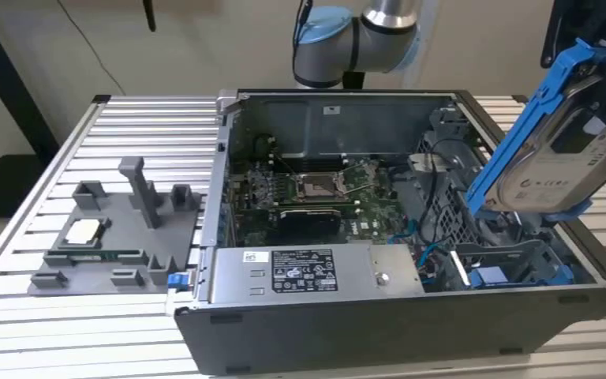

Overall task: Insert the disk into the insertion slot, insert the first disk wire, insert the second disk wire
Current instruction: 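Insert the disk into the insertion slot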

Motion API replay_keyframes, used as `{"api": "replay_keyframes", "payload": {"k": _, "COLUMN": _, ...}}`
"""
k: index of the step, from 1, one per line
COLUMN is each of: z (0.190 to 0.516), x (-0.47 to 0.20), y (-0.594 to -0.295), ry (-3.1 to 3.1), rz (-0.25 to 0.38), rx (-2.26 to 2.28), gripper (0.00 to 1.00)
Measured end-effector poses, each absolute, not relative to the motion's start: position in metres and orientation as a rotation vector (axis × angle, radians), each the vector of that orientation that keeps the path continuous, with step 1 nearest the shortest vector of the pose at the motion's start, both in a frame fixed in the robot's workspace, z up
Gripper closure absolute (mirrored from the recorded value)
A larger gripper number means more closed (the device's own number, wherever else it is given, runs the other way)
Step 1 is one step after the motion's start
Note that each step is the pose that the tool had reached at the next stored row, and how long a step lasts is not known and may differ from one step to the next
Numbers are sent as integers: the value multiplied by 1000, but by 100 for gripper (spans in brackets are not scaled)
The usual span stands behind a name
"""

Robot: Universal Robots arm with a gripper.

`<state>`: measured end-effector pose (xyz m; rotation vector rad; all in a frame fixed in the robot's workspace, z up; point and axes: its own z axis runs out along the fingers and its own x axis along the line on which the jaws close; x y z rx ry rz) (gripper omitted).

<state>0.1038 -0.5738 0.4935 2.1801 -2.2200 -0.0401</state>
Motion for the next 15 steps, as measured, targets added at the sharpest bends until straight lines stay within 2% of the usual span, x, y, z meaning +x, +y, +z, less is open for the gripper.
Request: {"api": "replay_keyframes", "payload": {"k": 15, "z": 488, "x": 104, "y": -574, "ry": -2220, "rz": -40, "rx": 2180, "gripper": 67}}
